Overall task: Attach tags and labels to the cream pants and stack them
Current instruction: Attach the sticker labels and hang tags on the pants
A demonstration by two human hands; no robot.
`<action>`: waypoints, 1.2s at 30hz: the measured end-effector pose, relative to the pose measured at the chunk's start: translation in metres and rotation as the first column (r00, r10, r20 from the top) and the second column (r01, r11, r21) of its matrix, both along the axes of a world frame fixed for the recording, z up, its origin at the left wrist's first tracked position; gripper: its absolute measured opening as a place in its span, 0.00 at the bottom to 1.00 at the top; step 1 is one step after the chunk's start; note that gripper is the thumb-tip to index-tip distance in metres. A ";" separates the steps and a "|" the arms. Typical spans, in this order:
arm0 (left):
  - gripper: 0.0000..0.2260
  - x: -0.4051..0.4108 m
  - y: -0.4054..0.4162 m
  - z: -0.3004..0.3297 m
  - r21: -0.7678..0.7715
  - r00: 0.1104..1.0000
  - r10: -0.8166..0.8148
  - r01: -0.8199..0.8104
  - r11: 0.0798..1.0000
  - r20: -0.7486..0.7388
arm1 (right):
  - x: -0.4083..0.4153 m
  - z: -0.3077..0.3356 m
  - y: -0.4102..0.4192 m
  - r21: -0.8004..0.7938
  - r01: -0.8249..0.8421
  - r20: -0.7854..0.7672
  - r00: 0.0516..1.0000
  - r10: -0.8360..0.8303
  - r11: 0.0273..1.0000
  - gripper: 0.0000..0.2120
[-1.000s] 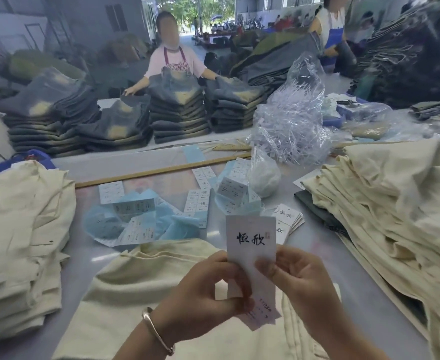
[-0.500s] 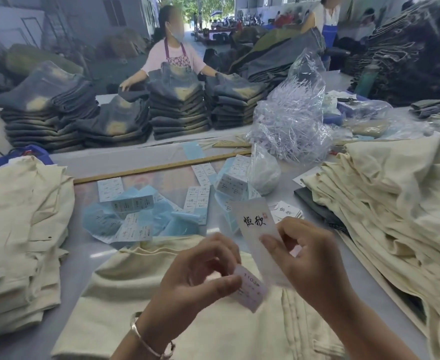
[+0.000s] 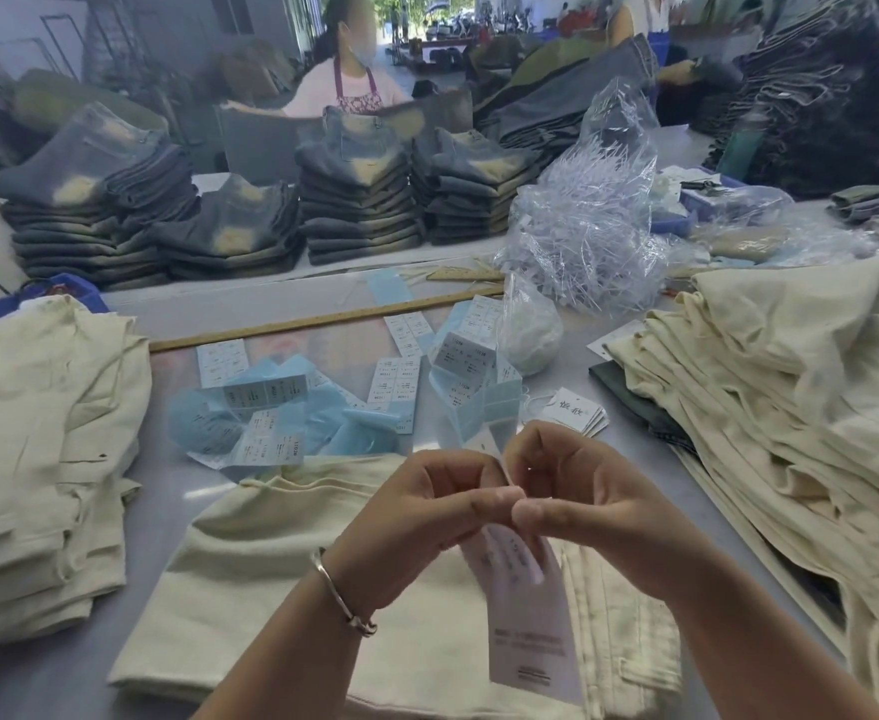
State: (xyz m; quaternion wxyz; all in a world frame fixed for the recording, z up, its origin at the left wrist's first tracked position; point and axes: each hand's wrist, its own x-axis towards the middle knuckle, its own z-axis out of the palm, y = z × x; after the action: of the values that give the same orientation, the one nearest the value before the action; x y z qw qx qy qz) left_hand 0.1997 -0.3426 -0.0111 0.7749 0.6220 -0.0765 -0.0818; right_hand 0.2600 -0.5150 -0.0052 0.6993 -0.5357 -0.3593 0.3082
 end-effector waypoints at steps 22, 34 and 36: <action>0.15 -0.001 -0.002 0.005 0.097 0.980 0.070 -0.089 0.991 0.184 | 0.001 0.012 0.006 0.055 -0.054 -0.011 0.998 0.055 0.997 0.13; 0.15 -0.005 0.000 0.002 0.028 0.992 0.037 -0.040 0.999 0.123 | 0.004 0.006 0.003 0.086 -0.057 -0.031 0.998 0.060 0.995 0.14; 0.09 -0.007 0.000 0.006 0.010 0.994 0.018 -0.019 1.000 0.107 | 0.005 0.005 0.000 0.066 -0.043 -0.023 0.999 0.045 0.997 0.10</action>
State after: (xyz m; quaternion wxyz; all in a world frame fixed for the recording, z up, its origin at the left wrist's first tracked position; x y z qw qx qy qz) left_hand 0.1925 -0.3424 -0.0051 0.7670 0.6305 -0.1116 -0.0417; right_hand 0.2653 -0.5147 -0.0005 0.7140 -0.5005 -0.3722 0.3180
